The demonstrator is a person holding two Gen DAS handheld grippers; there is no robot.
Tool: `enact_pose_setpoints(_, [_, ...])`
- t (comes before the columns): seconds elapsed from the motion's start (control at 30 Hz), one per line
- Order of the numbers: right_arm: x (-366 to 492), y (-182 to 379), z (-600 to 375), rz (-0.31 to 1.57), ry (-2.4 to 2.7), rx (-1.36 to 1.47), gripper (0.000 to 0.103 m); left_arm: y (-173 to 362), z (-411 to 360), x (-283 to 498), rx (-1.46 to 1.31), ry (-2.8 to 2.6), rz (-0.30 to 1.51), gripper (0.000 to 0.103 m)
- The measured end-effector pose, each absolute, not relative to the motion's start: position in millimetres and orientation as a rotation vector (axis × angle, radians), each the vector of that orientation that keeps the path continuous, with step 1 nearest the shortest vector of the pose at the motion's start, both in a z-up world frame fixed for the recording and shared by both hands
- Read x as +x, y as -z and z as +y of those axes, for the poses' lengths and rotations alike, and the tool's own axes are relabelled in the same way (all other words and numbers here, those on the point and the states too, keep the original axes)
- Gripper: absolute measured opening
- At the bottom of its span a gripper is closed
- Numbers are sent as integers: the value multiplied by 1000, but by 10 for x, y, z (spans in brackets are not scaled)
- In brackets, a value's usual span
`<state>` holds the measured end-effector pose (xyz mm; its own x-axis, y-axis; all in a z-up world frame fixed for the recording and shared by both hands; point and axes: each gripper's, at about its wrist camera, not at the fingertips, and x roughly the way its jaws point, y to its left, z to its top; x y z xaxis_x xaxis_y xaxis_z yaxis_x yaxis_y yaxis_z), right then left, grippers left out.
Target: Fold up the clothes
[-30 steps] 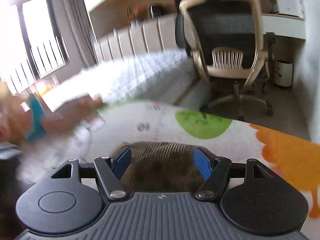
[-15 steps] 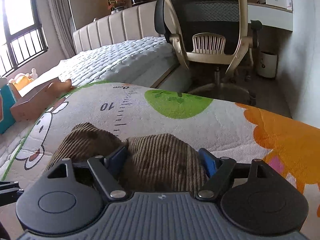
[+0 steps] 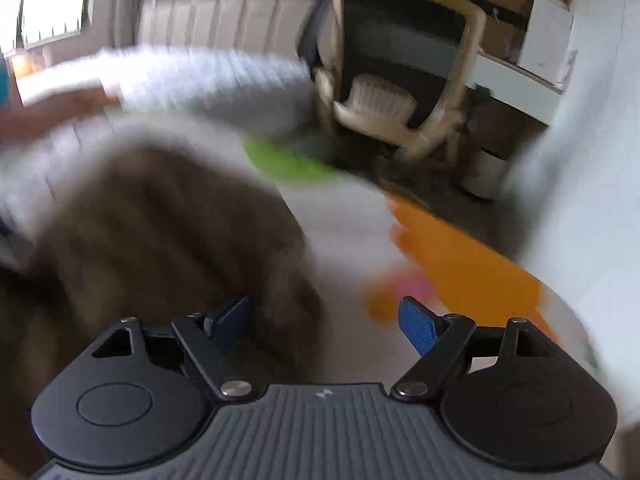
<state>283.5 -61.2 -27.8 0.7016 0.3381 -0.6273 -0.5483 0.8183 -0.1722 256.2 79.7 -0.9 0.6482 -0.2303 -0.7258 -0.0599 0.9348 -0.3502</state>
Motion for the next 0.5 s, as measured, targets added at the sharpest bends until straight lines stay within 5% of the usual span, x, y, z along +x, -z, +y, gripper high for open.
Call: enact_pose_setpoints(0.5, [2608,320,-638,695,-656,-122,84,63,896,2610,-545,252,846,103])
